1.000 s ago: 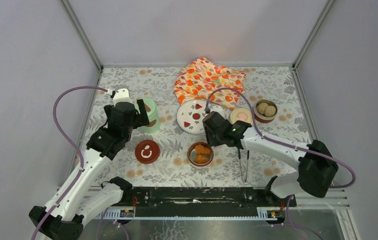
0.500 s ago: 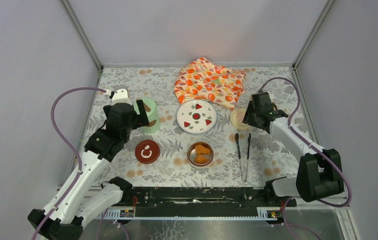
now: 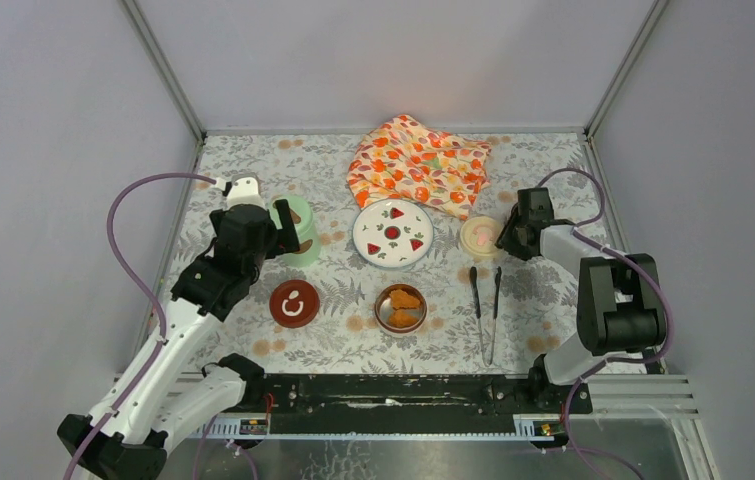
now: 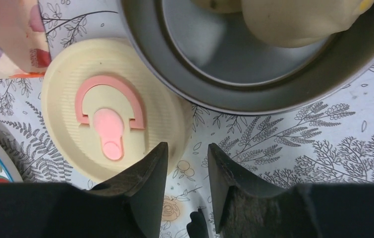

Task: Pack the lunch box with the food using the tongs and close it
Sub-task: Pick up the box lid from the center of the board.

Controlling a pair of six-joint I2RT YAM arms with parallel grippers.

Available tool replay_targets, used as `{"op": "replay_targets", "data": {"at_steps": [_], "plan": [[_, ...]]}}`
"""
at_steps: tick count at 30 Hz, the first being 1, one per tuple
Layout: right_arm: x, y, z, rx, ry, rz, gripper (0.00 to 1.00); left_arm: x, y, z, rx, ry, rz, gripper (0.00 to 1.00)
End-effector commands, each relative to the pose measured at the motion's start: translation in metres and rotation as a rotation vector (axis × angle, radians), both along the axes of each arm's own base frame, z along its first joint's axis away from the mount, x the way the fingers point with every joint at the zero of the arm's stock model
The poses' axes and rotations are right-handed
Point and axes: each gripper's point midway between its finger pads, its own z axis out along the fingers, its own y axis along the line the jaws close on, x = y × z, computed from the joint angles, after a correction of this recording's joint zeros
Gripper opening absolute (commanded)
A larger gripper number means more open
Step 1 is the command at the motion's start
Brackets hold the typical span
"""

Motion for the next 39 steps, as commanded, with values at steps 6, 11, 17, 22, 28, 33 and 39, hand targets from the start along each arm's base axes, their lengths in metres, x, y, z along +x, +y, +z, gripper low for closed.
{"op": "replay_targets", "data": {"at_steps": [6, 11, 17, 22, 28, 33, 39], "plan": [[0.011, 0.002, -0.012, 0.054, -0.009, -0.021, 0.40, 0.007, -0.005, 0.009, -0.019, -0.038, -0.028, 0.98], [0.009, 0.006, -0.018, 0.072, 0.007, -0.016, 0.29, 0.007, -0.005, 0.009, -0.021, -0.037, -0.030, 0.99], [0.012, 0.015, -0.002, 0.124, -0.041, 0.011, 0.04, 0.002, -0.019, 0.016, -0.087, -0.035, -0.087, 0.99], [0.016, 0.025, 0.008, 0.173, -0.071, 0.038, 0.00, -0.005, -0.042, 0.021, -0.200, -0.016, -0.164, 0.99], [0.023, 0.032, 0.029, 0.208, -0.123, 0.067, 0.00, -0.014, -0.073, 0.014, -0.361, 0.036, -0.234, 0.99], [0.025, 0.040, 0.053, 0.238, -0.173, 0.103, 0.00, -0.020, -0.089, 0.008, -0.436, 0.052, -0.258, 0.99], [0.016, 0.053, 0.076, 0.258, -0.201, 0.172, 0.00, -0.028, -0.109, 0.000, -0.479, 0.079, -0.292, 0.99]]}}
